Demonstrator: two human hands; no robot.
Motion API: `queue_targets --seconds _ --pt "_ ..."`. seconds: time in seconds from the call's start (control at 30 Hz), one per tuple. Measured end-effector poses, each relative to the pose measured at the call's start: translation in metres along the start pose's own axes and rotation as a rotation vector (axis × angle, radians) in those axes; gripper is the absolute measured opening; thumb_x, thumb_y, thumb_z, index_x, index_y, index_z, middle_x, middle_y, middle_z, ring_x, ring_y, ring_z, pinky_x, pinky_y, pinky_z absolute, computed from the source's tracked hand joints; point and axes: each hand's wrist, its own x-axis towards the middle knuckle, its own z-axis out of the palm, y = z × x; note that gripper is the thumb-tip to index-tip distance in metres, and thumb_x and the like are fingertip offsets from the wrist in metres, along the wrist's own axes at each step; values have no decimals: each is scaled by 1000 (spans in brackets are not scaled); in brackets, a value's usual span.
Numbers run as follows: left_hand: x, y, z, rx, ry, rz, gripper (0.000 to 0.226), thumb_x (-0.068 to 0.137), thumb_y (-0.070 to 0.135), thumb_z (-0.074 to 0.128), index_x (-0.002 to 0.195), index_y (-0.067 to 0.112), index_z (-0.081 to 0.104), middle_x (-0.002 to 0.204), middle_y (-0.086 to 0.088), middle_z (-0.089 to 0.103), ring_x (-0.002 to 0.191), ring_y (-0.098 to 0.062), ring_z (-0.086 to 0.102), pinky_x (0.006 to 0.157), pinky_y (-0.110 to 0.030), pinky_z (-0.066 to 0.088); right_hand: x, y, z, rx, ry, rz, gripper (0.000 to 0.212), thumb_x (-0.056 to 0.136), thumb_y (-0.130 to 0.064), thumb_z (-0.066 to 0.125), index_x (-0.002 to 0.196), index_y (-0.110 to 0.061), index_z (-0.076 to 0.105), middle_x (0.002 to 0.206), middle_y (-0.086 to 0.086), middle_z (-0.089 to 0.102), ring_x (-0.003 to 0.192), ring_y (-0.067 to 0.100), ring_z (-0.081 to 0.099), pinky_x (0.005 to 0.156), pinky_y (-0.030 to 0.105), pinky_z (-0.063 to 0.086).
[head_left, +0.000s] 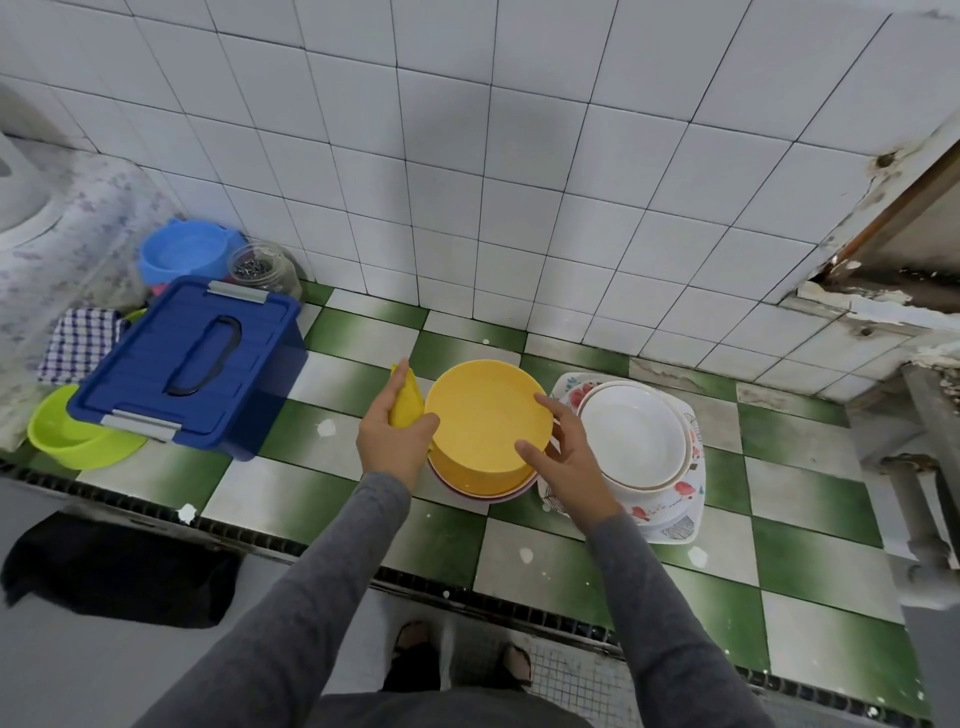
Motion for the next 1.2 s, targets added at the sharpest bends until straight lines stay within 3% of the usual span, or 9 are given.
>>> queue_targets --seconds 0.23,0.43,0.67,0.87,1.0,1.07,1.13,1.2 --pt "3 5 5 -74 -18 1 76 84 -3 69 141 43 50 131 9 45 90 -4 49 61 -20 48 -11 -5 3 245 40 19 52 98 -27 61 134 -58 39 152 -14 24 136 25 36 89 28 54" --pt "1 2 6 -78 -90 14 76 86 -2 67 141 47 48 134 9 42 95 -11 52 65 -25 54 -15 -1 8 475 23 28 60 101 -8 55 132 -58 46 150 -11 29 133 33 38 89 43 58" --pt "4 -5 3 -54 -179 -4 69 89 6 69 140 48 48 137 9 39 114 -23 47 75 -30 54 -18 4 -8 373 90 2 56 97 -11 63 133 -52 51 155 -7 28 138 36 37 94 56 56" --pt "9 -10 -4 -67 -213 -21 68 88 6 71 139 45 50 138 8 41 119 -27 49 87 -45 58 -21 -2 -26 216 142 -22 55 95 -12 66 133 -50 53 155 -3 30 127 38 50 89 50 59" --pt "11 -11 -9 -52 -194 -13 67 89 6 69 142 42 48 139 6 41 114 -24 47 71 -24 54 -19 -6 -40 24 157 -77 56 93 -22 70 132 -58 51 145 -11 39 127 37 50 96 53 55" --pt "12 -11 -10 -41 -184 -8 67 90 7 69 143 40 47 143 4 41 114 -22 46 68 -19 50 -19 -10 -45 -46 159 -90 55 93 -22 70 131 -57 50 137 -17 40 127 32 48 91 42 59" --pt "13 -12 -10 -36 -177 -14 67 90 7 69 143 40 47 147 3 40 115 -22 45 69 -19 49 -20 -16 -48 -85 167 -105 53 94 -20 68 132 -52 49 138 -9 38 123 28 47 74 21 58" --pt "13 -11 -10 -43 -177 -23 67 90 7 70 142 41 48 149 1 40 115 -22 46 68 -19 49 -19 -18 -51 -134 176 -142 53 94 -18 69 133 -47 48 141 -4 37 123 22 43 72 10 52"
